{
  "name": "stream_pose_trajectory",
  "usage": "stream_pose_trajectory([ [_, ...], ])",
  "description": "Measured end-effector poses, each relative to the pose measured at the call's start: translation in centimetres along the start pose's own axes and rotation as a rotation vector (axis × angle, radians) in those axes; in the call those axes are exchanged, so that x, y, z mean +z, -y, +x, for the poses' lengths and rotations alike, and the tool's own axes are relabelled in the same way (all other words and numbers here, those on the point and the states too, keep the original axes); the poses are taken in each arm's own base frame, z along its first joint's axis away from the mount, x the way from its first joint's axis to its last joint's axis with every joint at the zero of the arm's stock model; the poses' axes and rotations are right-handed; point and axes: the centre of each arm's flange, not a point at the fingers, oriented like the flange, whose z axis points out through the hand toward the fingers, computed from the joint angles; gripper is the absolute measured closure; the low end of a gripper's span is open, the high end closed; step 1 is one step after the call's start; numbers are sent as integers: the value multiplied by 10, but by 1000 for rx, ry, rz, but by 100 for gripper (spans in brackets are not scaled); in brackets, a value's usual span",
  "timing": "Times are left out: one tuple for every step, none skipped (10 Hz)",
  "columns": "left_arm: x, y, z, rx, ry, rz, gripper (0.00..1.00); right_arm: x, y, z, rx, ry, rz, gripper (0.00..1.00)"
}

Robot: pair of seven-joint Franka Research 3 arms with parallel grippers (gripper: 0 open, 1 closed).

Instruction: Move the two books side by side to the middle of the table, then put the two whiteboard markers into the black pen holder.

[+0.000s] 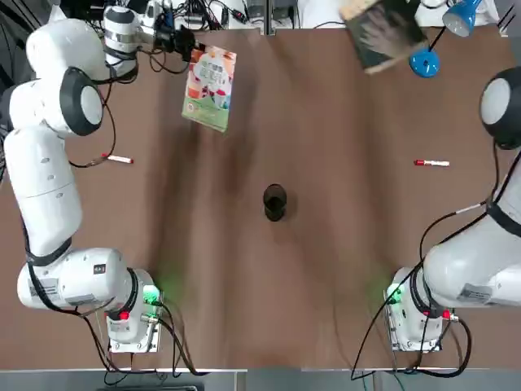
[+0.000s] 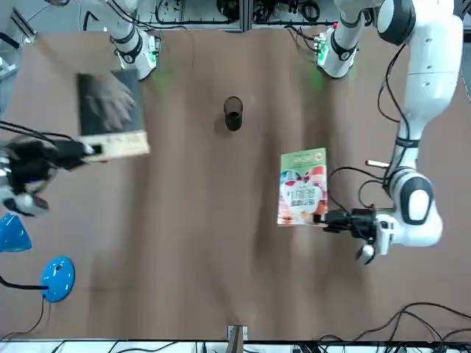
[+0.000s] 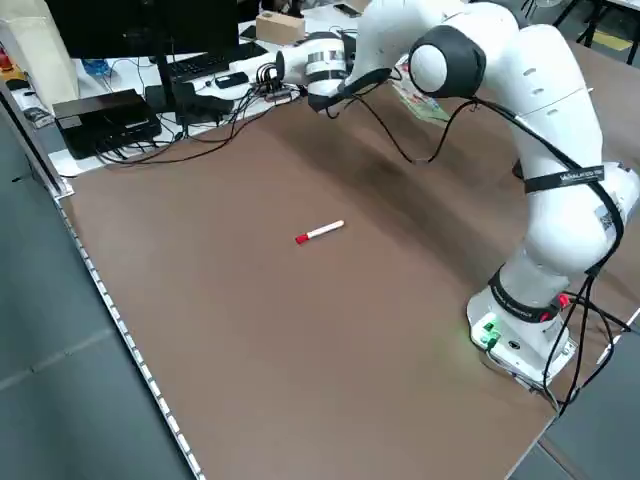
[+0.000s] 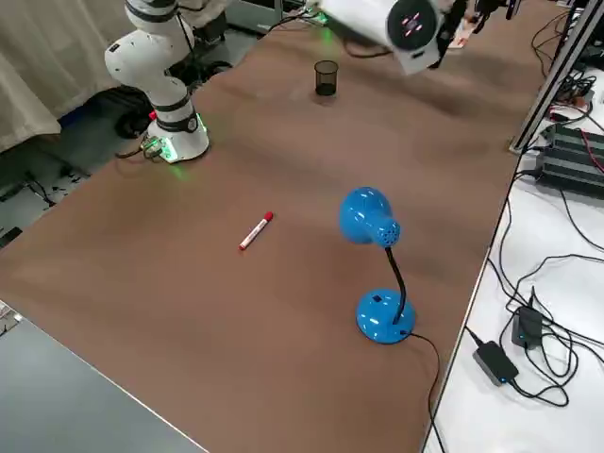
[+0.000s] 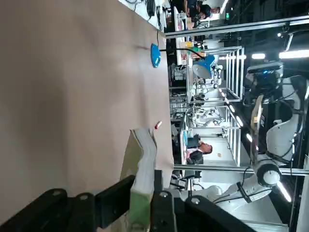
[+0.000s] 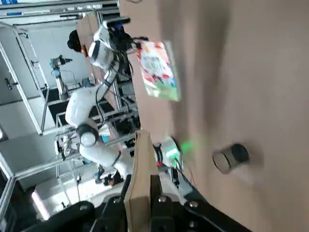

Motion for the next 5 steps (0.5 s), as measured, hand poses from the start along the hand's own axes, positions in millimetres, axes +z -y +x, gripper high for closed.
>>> stream_pose_trajectory([
  [26, -1, 3, -2, -3, -13, 82, 44, 18, 17, 8, -43, 7, 84],
  [53, -1, 4, -11, -8, -37, 82, 84, 26, 33, 14, -82, 14, 84],
  [79, 2, 4, -22, -12, -50, 82, 121, 25, 49, 21, -127, 12, 84],
  [102, 7, 3, -33, -14, -43, 82, 157, 20, 64, 31, -169, 3, 84],
  [123, 16, -1, -46, -11, -34, 82, 187, 9, 76, 45, -203, -11, 84],
])
